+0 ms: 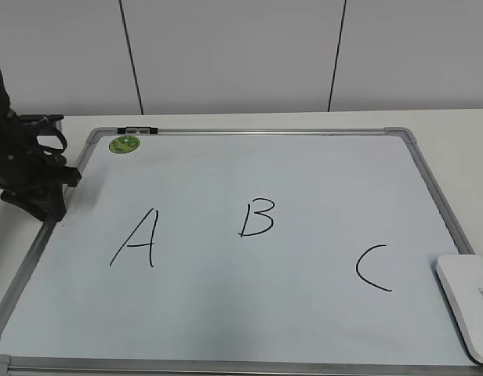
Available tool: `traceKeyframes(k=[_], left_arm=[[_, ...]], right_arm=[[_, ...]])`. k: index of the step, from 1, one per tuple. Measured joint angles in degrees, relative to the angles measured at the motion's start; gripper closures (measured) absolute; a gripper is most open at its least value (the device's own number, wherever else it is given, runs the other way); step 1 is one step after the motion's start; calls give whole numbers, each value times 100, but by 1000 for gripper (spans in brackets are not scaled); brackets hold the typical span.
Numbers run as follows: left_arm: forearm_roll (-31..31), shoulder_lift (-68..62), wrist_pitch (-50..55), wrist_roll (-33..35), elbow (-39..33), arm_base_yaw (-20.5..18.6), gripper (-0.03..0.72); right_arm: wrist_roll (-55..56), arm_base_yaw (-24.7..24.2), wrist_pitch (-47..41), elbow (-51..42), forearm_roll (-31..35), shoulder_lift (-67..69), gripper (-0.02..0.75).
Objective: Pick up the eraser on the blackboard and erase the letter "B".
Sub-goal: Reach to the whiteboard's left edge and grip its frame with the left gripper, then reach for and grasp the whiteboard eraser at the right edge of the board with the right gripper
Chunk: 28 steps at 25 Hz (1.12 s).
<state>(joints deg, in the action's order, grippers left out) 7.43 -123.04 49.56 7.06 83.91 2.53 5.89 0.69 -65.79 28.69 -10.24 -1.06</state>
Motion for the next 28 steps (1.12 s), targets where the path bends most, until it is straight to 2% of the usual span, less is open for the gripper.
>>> traceKeyframes(k=[6, 18, 25, 28], left_arm=[[2, 0, 22, -65, 22, 0, 641], [2, 0, 44, -111, 22, 0, 646], [2, 0, 55, -111, 22, 0, 646], [2, 0, 55, -111, 26, 0, 646]], right_arm=[[0, 0, 0, 0, -32, 0, 164], [0, -12, 12, 11, -67, 210, 164], [0, -12, 271, 271, 155, 2001, 164], [-10, -12, 392, 456, 552, 3264, 164]])
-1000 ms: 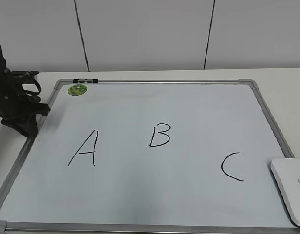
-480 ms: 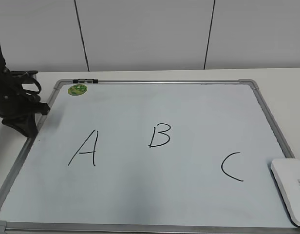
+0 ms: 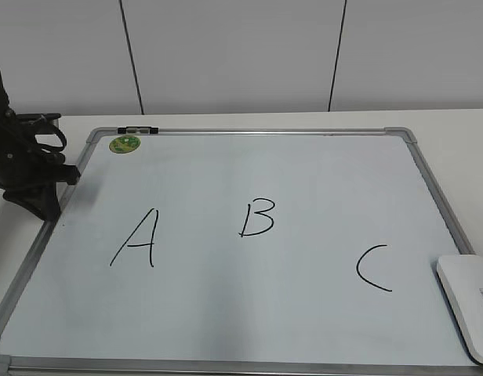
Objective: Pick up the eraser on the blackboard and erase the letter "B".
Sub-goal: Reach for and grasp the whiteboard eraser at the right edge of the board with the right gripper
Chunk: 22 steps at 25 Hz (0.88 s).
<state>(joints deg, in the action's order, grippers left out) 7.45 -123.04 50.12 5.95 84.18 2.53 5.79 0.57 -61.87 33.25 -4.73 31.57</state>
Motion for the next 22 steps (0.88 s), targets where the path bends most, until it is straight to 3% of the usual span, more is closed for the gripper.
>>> traceKeyframes(k=[10, 22], left_arm=[[0, 0, 8, 0, 0, 0, 646], [0, 0, 8, 0, 0, 0, 646]], right_arm=[[-579, 0, 350, 417, 1371, 3035, 164], [-704, 0, 1162, 1124, 1043, 5094, 159]])
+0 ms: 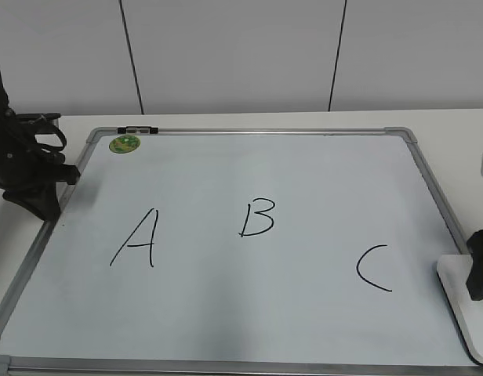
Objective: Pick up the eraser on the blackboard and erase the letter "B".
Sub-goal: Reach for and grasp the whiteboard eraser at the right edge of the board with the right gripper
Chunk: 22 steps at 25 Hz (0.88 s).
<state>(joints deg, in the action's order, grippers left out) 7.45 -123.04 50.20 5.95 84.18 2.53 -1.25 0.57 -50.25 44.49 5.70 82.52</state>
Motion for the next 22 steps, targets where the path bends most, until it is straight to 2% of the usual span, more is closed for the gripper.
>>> traceKeyframes(k=[3, 6, 22], left_arm=[[0, 0, 0, 0, 0, 0, 646], [0, 0, 0, 0, 0, 0, 646], [10, 0, -10, 0, 0, 0, 646]], right_arm=[[0, 0, 39, 165, -142, 281, 94], [0, 0, 64, 297, -106, 588, 66], [-51, 0, 379, 424, 99, 1504, 69]])
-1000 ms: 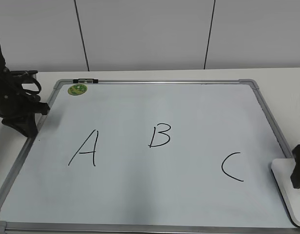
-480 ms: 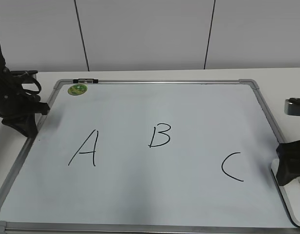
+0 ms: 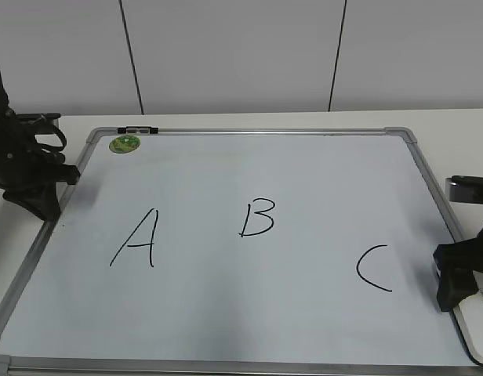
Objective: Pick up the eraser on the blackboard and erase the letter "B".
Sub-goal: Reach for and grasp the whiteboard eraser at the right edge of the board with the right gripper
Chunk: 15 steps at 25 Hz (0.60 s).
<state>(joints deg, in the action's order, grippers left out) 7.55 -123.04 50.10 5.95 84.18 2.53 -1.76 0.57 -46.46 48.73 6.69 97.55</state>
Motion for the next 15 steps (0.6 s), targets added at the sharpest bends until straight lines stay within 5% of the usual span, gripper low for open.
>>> traceKeyframes(k=[8, 15], left_arm=[[0, 0, 0, 0, 0, 0, 646], [0, 0, 0, 0, 0, 0, 646]], right_arm=[[-23, 48, 48, 46, -97, 147, 218], [-23, 48, 48, 49, -101, 147, 234]])
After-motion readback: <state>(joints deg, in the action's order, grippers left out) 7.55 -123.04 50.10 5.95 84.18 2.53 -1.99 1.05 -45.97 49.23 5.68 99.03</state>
